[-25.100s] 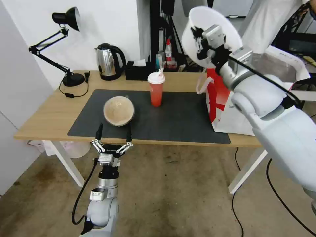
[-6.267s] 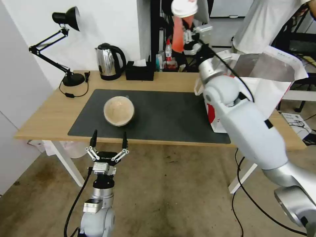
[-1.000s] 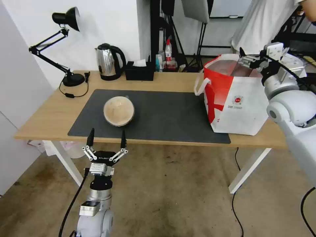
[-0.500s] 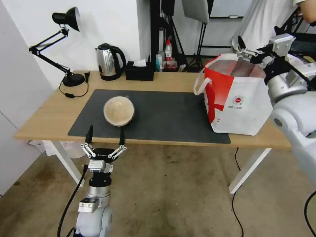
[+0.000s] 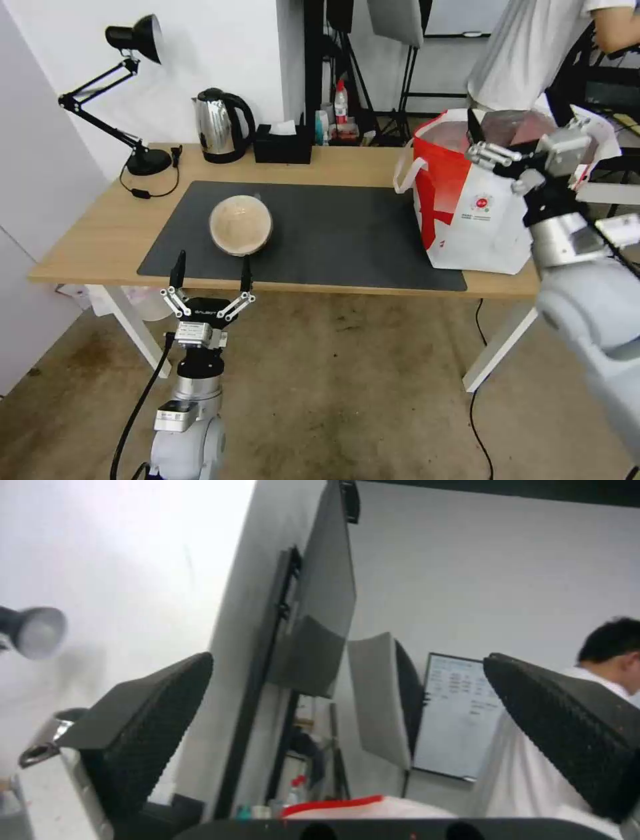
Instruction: Pick up the trash from the table and place it into the takeout bag.
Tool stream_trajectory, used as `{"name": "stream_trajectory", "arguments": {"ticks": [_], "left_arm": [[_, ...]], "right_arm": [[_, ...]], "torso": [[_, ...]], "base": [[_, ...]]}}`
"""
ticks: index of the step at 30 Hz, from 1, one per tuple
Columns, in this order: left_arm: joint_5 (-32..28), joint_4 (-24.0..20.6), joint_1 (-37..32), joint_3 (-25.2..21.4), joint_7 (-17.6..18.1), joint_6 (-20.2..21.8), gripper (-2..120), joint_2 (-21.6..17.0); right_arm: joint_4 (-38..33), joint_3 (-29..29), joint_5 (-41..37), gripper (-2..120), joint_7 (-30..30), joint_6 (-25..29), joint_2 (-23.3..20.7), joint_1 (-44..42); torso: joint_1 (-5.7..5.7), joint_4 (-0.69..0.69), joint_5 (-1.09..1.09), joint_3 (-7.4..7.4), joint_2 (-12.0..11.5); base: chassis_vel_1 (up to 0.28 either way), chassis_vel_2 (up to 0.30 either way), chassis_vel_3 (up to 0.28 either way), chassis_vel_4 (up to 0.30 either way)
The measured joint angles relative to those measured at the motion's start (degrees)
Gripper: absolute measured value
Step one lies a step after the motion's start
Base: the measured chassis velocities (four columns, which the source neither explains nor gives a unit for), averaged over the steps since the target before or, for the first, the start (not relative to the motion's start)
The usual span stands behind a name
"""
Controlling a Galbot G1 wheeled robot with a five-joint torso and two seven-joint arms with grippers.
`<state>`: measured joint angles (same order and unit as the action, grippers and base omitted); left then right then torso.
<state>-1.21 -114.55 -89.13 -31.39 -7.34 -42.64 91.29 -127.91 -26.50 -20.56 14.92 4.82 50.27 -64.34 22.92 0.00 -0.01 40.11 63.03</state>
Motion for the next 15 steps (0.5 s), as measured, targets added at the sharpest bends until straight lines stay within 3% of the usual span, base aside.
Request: {"name": "stream_trajectory", "arguments": {"ticks": [15], "left_arm": [[0.11, 0.05, 0.61, 0.09, -0.01, 0.43, 100, 0.0]], "right_arm": [[1.56, 6.27, 9.2, 100, -0.59, 9.56, 9.13, -7.5]], "torso": [[0.0, 0.0, 0.01, 0.0, 0.0]], "base": [[0.0, 0.0, 0.0, 0.0]]}}
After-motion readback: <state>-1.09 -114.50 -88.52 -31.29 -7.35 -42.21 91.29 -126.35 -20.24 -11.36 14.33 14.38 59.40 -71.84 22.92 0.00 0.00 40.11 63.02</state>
